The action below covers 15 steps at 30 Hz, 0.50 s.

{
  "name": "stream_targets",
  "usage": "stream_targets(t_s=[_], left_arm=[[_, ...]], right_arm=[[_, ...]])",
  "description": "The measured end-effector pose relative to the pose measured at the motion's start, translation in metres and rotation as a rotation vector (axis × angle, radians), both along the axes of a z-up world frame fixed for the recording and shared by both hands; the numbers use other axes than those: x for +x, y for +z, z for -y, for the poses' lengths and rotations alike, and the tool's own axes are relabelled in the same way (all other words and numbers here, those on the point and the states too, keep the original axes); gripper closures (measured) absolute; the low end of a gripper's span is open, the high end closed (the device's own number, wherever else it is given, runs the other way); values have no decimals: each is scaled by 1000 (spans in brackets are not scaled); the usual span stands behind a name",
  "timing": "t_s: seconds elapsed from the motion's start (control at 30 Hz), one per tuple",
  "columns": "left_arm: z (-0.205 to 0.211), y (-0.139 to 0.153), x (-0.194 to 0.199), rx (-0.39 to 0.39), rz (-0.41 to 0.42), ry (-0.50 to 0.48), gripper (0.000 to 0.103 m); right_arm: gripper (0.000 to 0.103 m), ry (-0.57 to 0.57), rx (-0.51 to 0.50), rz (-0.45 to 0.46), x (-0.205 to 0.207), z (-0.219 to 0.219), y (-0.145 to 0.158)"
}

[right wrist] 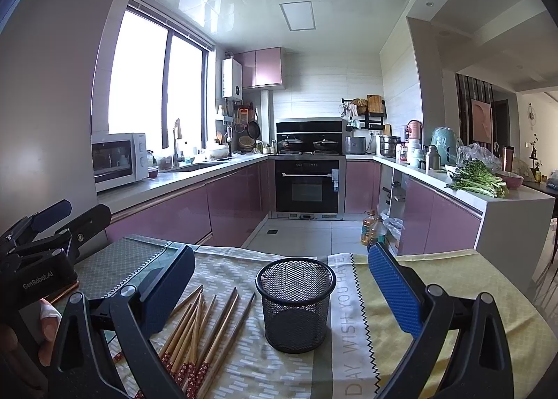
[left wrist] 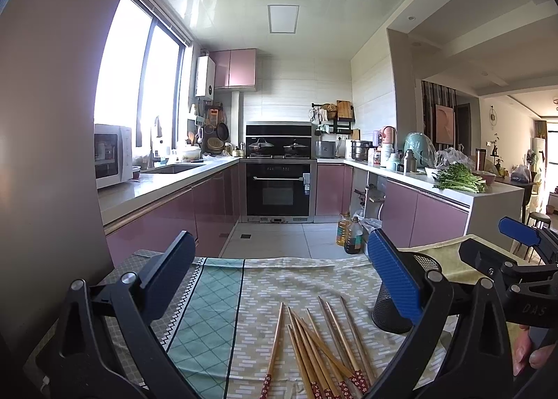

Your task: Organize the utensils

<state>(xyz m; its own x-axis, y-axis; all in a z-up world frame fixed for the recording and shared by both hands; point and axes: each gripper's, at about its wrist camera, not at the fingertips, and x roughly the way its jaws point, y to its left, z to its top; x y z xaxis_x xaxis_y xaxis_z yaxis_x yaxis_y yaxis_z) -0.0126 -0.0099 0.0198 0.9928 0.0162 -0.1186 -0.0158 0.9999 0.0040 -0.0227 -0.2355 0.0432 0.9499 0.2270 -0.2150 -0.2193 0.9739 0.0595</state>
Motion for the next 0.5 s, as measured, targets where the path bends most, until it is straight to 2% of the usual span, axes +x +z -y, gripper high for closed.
stream_targets(t_s=[0.5], left_arm=[[-1, 0, 0, -2, 1, 2, 6]], right_arm=[[7, 0, 1, 0, 1, -1, 0]])
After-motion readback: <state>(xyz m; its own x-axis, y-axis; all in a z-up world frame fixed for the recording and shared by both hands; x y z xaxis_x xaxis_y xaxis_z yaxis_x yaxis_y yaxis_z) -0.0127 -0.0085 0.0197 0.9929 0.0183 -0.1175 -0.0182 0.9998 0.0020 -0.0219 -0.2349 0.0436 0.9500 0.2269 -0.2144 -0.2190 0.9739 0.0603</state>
